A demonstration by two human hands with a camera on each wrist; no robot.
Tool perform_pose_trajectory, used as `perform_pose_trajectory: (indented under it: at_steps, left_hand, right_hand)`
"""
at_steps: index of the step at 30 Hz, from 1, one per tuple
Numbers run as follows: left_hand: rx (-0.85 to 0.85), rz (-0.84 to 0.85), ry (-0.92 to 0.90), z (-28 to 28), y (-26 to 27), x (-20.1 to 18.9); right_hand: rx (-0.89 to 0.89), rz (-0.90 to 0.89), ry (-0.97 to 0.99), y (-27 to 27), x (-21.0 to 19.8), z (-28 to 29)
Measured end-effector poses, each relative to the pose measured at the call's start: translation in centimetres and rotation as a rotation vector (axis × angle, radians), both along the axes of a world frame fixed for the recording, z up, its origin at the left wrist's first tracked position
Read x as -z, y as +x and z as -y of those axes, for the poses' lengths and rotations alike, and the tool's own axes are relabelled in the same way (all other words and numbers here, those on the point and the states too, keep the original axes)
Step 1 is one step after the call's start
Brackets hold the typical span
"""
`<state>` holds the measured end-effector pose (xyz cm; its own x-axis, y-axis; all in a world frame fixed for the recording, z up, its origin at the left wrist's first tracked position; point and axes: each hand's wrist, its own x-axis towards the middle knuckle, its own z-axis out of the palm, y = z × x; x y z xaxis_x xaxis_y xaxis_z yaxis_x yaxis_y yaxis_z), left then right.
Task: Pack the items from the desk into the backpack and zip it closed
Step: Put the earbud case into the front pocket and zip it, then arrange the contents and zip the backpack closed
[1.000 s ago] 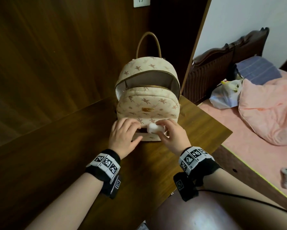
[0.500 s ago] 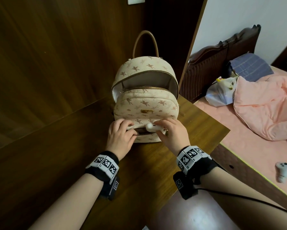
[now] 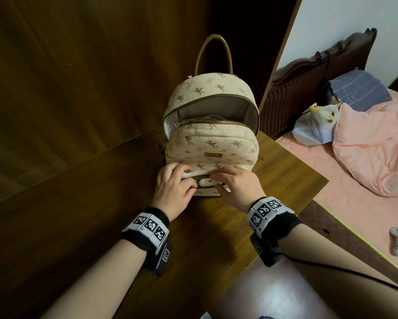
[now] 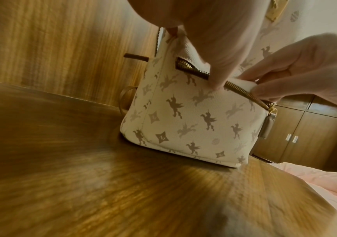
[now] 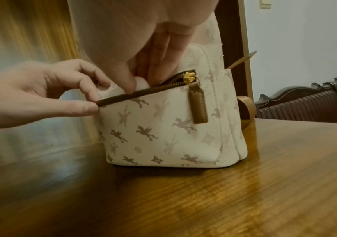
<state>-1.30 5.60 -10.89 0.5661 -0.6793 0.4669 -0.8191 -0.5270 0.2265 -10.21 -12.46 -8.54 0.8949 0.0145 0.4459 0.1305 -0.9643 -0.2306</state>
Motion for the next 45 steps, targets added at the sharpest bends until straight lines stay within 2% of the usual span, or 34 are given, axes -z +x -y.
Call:
perform_pose_trajectory:
  at_steps: [9,19,26,31,34,41,45]
  left_hand:
    - [0.021,0.001,-0.002,0.0,0.2,0.1]
    - [0.015,0.013,0.007,-0.1,0.0,0.0]
    - [0.014,0.003,0.042,0.0,0.0,-0.3]
    - [0.074,-0.012,0.059,-0.4,0.5,-0.9]
    - [0.098,0.014,-0.029,-0.6,1.3,-2.3]
    - [-0.066,0.044,-0.485,0.8,4.2,-8.9]
    - [-0.053,-0.113,-0.489,2.9,6.0,-11.7]
  right_hand:
    - [-0.047,-0.048,-0.270,-0.4,1.6,0.9]
    - [-0.068,-0.038,-0.322,-0.5,1.1,1.2]
    - [-0.125,-0.148,-0.349,0.0,0.9,1.6]
    - [-0.190,-0.027,-0.286,-0.6,0.1,2.6]
    - [-0.178,-0.001,-0.269,-0.8,-1.0,3.1]
    - [-0.061,-0.199,-0.194,-1.9,-3.1,4.6]
    - [0.101,-0.228,-0.084,-2.5,-4.7,6.5]
